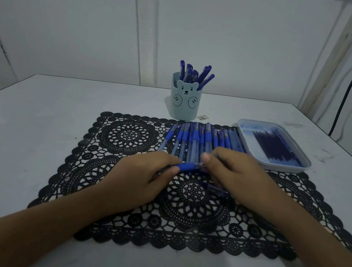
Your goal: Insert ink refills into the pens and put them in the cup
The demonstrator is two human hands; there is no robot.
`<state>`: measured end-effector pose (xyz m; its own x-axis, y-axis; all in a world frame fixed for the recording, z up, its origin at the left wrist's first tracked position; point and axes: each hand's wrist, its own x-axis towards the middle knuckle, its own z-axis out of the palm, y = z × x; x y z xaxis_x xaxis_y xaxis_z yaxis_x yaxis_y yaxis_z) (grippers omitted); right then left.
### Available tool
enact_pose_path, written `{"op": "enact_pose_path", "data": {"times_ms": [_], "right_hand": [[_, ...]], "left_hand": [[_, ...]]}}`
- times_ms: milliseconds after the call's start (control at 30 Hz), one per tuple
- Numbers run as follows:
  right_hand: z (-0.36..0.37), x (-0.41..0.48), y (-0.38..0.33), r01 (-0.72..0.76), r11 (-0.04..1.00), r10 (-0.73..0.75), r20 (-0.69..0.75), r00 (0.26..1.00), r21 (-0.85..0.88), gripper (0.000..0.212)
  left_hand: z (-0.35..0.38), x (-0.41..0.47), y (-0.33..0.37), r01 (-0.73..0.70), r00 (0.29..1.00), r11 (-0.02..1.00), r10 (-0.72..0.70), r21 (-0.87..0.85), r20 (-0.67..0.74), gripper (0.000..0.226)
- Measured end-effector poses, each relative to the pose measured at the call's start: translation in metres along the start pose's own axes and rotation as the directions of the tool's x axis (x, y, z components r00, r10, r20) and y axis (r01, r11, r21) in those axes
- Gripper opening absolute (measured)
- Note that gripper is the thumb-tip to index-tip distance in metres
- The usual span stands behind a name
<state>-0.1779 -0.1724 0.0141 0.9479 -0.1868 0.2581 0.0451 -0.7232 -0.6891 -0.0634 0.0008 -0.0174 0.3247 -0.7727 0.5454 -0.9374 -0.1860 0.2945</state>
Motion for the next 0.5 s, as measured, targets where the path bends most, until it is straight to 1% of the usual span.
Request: {"op": "enact_pose_path", "data": {"times_ms": [33,100,133,167,200,267,367,433,500], "right_hand": [[-0.0001,0.0008,0.0006,0.006,1.0,-0.006,-0.009,1.0,-0.013,0.023],[-0.0007,0.0018,0.002,0.013,1.0,-0.013,0.019,1.0,0.003,0.006],[-0.0005,0.0019,0.0027,0.013,1.0,-0.014,0.036,0.999,0.024,0.007],[0.0,0.0017,0.0036,0.011,0.999,-0.013,0.046,0.999,0.043,0.013],[0.0007,0.0018,0.0034,-0.004,0.998,0.001,0.041,0.999,0.058,0.015],[0.0018,0.002,0.0006,-0.022,0.995,0.02,0.021,1.0,0.101,0.004],[0.0015,0.0021,0.0003,0.018,0.995,-0.018,-0.004,1.0,0.099,0.01],[-0.0004,0.0024,0.0012,0.048,0.996,-0.045,-0.046,0.998,0.074,0.013],[-0.0037,0.0034,0.0037,0.051,0.994,-0.041,-0.105,0.994,0.094,0.017]], "left_hand": [[0.0,-0.0003,0.0002,0.0,1.0,1.0,0.0,0.001,0.001,0.033],[-0.0003,0.0002,0.0006,0.005,1.0,1.0,-0.005,-0.007,-0.002,0.034],[-0.0004,0.0007,0.0006,0.011,1.0,1.0,-0.011,-0.015,-0.005,0.034],[-0.0005,0.001,0.0004,0.016,1.0,1.0,-0.016,-0.023,-0.004,0.034],[-0.0004,0.0011,0.0002,0.018,1.0,1.0,-0.018,-0.026,0.0,0.034],[-0.0002,0.001,0.0002,0.011,1.0,1.0,-0.011,-0.016,0.013,0.034],[-0.0012,0.0013,0.0007,0.02,1.0,0.999,-0.02,-0.031,0.016,0.034],[-0.0023,0.0027,0.0009,0.035,0.999,0.996,-0.035,-0.086,-0.001,0.034],[-0.0026,0.0039,0.0004,0.055,0.998,0.99,-0.06,-0.132,-0.034,0.032]]}}
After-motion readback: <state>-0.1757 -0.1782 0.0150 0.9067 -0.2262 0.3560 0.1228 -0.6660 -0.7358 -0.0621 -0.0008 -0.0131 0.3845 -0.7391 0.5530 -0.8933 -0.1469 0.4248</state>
